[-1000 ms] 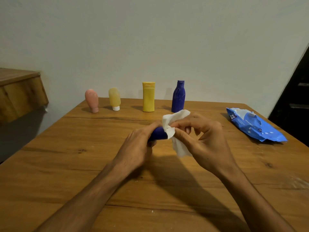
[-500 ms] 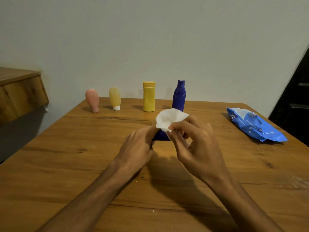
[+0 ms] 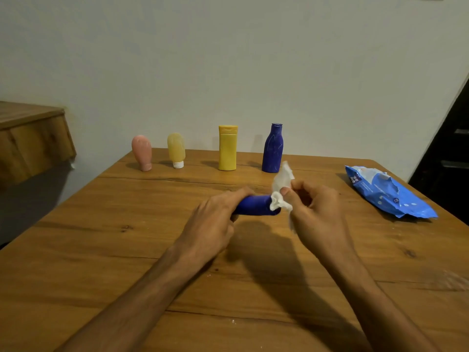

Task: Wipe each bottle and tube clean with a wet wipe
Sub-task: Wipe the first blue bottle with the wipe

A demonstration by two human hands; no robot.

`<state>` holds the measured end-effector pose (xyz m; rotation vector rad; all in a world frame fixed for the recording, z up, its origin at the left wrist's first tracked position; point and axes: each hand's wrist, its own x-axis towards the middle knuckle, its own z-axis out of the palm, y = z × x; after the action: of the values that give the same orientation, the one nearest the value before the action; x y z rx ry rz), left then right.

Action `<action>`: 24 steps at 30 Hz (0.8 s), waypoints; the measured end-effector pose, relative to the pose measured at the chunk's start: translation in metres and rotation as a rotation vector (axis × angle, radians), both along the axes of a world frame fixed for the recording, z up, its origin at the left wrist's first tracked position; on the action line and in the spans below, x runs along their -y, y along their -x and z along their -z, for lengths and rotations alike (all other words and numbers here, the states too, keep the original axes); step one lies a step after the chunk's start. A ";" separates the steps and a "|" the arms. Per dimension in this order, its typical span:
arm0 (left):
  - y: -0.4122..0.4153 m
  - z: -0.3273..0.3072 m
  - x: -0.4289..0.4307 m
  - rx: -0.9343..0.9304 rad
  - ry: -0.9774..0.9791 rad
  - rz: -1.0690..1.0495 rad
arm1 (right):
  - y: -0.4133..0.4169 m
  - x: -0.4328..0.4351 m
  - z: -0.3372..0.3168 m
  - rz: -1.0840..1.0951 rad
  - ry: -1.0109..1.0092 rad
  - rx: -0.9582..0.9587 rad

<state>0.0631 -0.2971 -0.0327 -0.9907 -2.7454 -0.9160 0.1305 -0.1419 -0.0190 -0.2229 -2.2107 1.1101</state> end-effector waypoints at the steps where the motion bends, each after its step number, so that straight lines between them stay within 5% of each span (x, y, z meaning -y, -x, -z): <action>1: 0.001 0.000 0.001 0.064 -0.049 0.003 | 0.000 -0.004 -0.002 -0.022 0.098 -0.024; 5: 0.005 0.002 0.002 0.291 -0.254 0.055 | -0.001 -0.010 -0.008 -0.096 0.357 -0.163; 15: 0.004 0.002 -0.005 0.511 -0.276 0.207 | 0.000 0.006 0.000 -0.153 0.075 -0.228; 24: 0.004 -0.003 0.001 0.669 -0.339 0.344 | 0.001 0.000 0.001 -0.127 0.047 -0.243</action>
<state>0.0592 -0.2984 -0.0294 -1.2890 -2.7564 -2.0119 0.1300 -0.1416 -0.0202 0.0328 -2.0067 1.1910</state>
